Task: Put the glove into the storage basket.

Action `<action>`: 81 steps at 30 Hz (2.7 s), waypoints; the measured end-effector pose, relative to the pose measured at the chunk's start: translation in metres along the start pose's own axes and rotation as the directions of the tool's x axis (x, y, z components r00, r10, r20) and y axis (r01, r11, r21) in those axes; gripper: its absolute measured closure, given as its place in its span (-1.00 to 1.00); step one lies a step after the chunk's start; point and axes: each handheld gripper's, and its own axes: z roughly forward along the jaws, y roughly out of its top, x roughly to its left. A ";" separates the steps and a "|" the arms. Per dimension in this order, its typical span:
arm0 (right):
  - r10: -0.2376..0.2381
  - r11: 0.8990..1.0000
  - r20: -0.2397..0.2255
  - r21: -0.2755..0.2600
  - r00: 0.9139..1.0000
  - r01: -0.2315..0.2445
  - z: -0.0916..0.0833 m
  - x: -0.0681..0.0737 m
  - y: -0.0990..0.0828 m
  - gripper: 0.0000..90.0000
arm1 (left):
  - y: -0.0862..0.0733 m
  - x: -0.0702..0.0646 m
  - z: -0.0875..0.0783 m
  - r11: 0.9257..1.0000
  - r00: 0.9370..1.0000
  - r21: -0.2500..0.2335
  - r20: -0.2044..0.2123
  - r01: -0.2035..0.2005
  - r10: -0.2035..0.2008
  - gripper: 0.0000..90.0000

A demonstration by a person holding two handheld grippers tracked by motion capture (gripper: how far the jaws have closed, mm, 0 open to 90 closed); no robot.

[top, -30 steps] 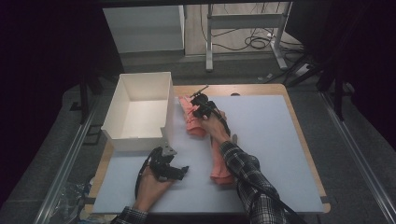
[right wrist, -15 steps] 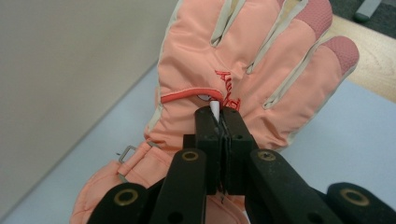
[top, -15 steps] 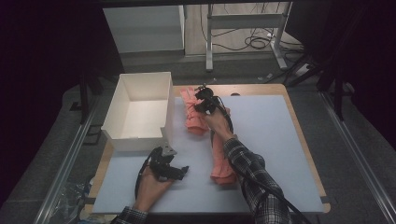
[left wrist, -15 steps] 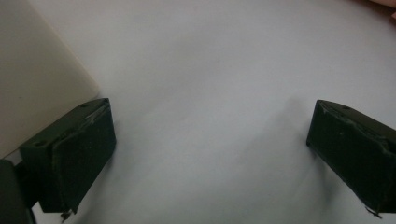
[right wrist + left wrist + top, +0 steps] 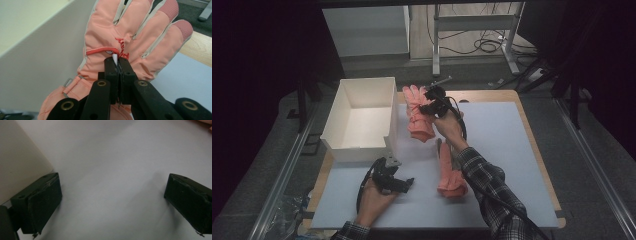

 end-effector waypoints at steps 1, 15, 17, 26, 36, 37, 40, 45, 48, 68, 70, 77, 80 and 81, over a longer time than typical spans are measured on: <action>0.000 1.000 -0.003 0.000 1.000 0.000 -0.003 0.001 0.001 0.93 | 0.000 0.000 0.000 1.000 1.000 0.000 0.000 0.000 0.000 -0.97; -0.032 0.999 -0.017 0.008 0.999 0.032 -0.069 0.022 -0.022 0.93 | 0.000 0.000 0.000 1.000 1.000 0.000 0.000 0.000 0.000 -0.97; -0.035 0.999 -0.011 0.012 0.999 0.035 -0.077 0.023 -0.030 0.93 | 0.000 0.000 0.000 1.000 1.000 0.000 0.000 -0.001 0.001 -0.97; -0.015 1.000 0.013 0.022 1.000 0.015 -0.112 0.027 -0.067 0.93 | 0.000 0.000 0.000 1.000 1.000 0.000 0.000 0.000 0.000 -0.97; 0.060 0.998 0.043 0.026 0.997 -0.062 -0.137 0.030 -0.114 0.92 | 0.000 0.000 0.000 1.000 1.000 0.003 0.002 0.002 -0.002 -0.97; 0.071 0.997 0.049 0.029 0.996 -0.072 -0.136 0.030 -0.122 0.92 | 0.000 0.000 0.000 1.000 1.000 0.000 0.001 0.003 -0.003 -0.97; 0.090 0.995 0.050 0.037 0.995 -0.092 -0.133 0.030 -0.129 0.92 | 0.000 0.000 0.000 1.000 1.000 -0.001 0.001 0.004 -0.004 -0.97; 0.110 0.991 0.075 0.072 0.991 -0.115 -0.113 0.030 -0.146 0.92 | 0.000 0.000 0.000 1.000 1.000 -0.001 0.001 0.001 -0.001 -0.97; 0.098 0.991 0.110 0.078 0.989 -0.107 -0.107 0.031 -0.152 0.92 | 0.000 0.000 0.000 1.000 1.000 -0.001 0.001 0.001 -0.001 -0.97; 0.075 0.997 0.113 0.013 0.991 -0.077 -0.113 0.024 -0.162 0.31 | 0.000 0.000 0.000 1.000 1.000 0.000 0.001 0.003 -0.003 -0.97; 0.061 0.998 0.124 -0.005 0.990 -0.061 -0.123 0.020 -0.161 0.25 | 0.000 0.000 0.000 1.000 1.000 0.000 0.001 0.003 -0.003 -0.97; 0.083 0.996 0.129 -0.044 0.988 -0.078 -0.146 -0.003 -0.175 0.24 | 0.000 0.000 0.000 1.000 1.000 0.000 0.000 0.002 -0.002 -0.97; 0.082 0.996 0.116 -0.038 0.990 -0.078 -0.146 -0.006 -0.184 0.28 | 0.000 0.000 0.000 1.000 1.000 0.000 0.001 0.003 -0.003 -0.97; 0.078 0.997 0.106 -0.031 0.991 -0.075 -0.144 -0.008 -0.195 0.32 | 0.000 0.000 0.000 1.000 1.000 0.001 0.000 0.001 -0.001 -0.97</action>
